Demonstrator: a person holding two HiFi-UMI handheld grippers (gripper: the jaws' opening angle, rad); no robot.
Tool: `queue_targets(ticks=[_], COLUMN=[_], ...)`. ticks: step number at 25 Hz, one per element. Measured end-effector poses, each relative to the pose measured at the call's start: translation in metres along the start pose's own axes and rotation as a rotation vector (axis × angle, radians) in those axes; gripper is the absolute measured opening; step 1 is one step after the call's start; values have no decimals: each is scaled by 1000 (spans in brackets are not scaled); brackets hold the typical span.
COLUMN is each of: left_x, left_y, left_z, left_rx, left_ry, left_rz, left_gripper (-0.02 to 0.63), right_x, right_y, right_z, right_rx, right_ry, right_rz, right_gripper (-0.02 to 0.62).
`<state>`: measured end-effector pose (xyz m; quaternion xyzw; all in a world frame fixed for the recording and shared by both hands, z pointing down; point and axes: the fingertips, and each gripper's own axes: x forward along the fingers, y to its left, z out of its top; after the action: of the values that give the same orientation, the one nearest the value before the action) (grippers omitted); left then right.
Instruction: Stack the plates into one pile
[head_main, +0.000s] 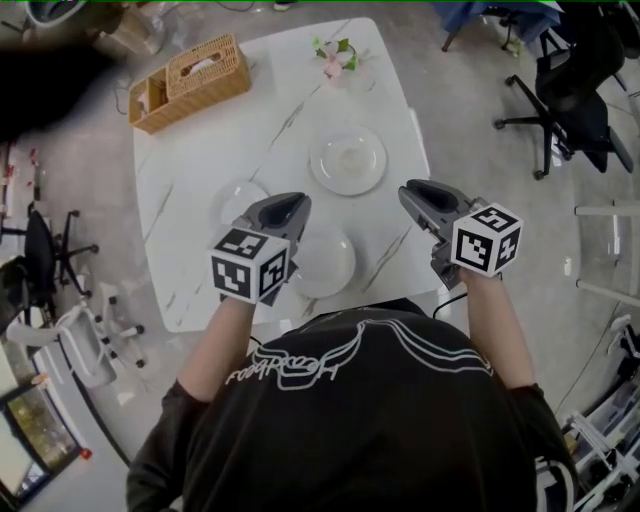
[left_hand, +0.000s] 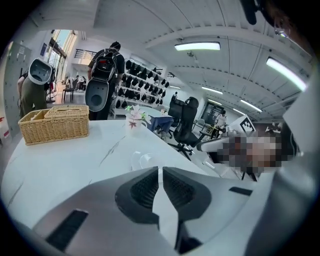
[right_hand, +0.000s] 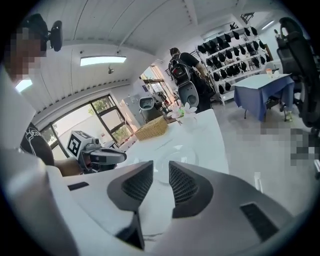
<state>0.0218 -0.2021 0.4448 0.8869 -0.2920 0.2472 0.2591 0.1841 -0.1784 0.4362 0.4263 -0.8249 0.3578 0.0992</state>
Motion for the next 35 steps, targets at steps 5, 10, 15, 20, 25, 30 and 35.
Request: queue_targets(ticks=[5,10,15,20,25,30,35], left_x=[28,55,80,96,107,111,113], left_y=[16,30,40,45,52,57,59], left_z=[7,7,2,-6,-14,-19,-19], left_rx=[61,111,158,190,201,205,204], left_ry=[48,112,172,229,270,296,304], left_rz=[16,31,41,39,57,74,76], left_gripper=[44,44,44,45,44,44,44], right_x=[15,28,42,53,63,70,76], right_y=[-16,-31,-42,-48,-55,-63,-70], right_z=[1,4,5,1,-1,-4,-6], right_rx=[13,18,23,28,24,34,63], right_ry=[30,46,55,82,107,131,154], right_rz=[-8,-16,-22,-27,-36,-45,-49], right_gripper=[156,189,196,198,198,198,198])
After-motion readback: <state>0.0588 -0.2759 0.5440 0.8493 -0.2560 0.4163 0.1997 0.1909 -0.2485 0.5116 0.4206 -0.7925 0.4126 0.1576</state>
